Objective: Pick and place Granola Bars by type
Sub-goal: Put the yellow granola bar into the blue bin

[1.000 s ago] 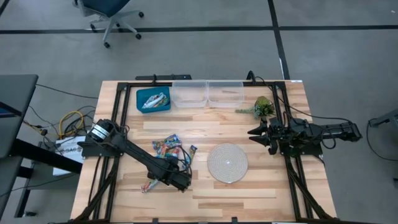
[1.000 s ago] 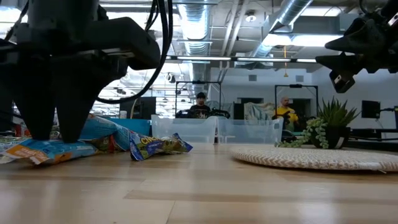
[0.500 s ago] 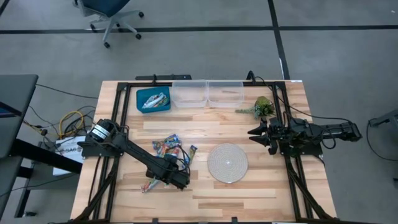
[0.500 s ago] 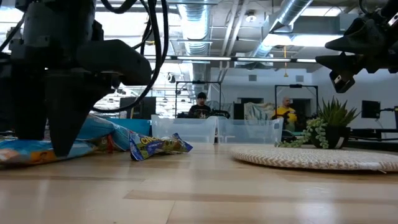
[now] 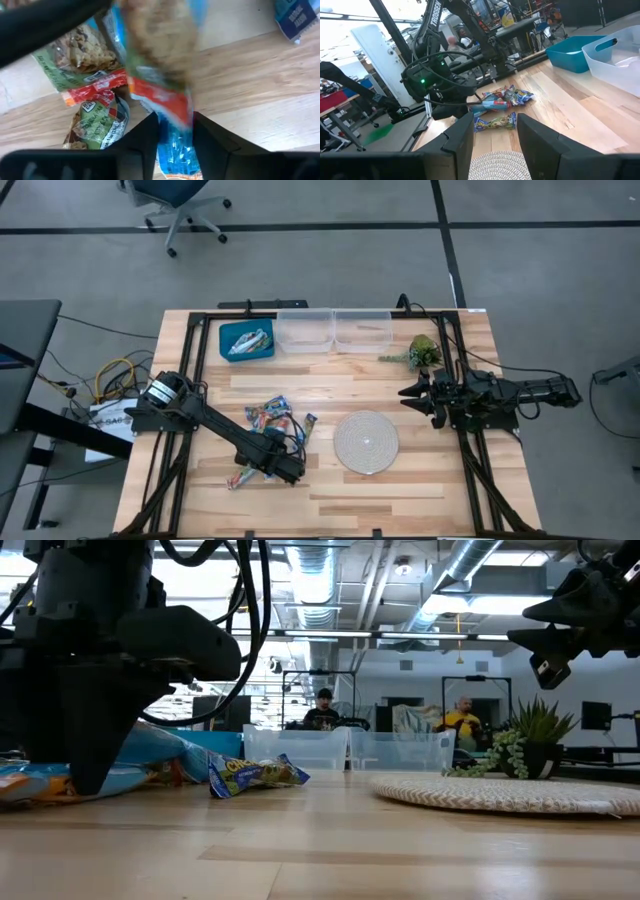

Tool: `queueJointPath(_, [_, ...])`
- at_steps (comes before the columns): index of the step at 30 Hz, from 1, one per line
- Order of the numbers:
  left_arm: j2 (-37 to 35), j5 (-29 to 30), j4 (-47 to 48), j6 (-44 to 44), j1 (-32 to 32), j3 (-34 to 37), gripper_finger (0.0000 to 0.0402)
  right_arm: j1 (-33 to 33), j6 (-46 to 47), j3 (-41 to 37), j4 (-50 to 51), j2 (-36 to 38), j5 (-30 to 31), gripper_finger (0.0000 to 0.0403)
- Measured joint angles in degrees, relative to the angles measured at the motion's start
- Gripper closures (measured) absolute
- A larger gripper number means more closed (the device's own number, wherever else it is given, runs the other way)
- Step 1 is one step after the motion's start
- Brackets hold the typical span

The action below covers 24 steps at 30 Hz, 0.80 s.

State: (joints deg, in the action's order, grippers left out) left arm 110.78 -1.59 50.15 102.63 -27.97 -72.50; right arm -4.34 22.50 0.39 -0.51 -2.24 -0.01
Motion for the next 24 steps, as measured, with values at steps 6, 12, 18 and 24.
queueJointPath(6, [-0.02,-0.06,-0.09,-0.28,0.00,0.01,0.0345,-0.01,0.00,0.02,0.00,0.00,0.00,0.0262])
queueJointPath(12, [-0.04,-0.75,-0.03,-1.09,-0.32,-1.12,0.0341,-0.01,0.00,0.00,0.00,0.00,0.00,0.0259])
queueJointPath(18, [-0.11,0.94,2.77,-1.14,-0.49,-3.92,0.0337,-0.02,0.00,0.02,0.00,0.00,0.00,0.0261])
queueJointPath(24, [-0.13,8.02,8.37,-1.56,-0.21,-9.32,0.0336,-0.02,0.00,0.02,0.00,0.00,0.01,0.0259])
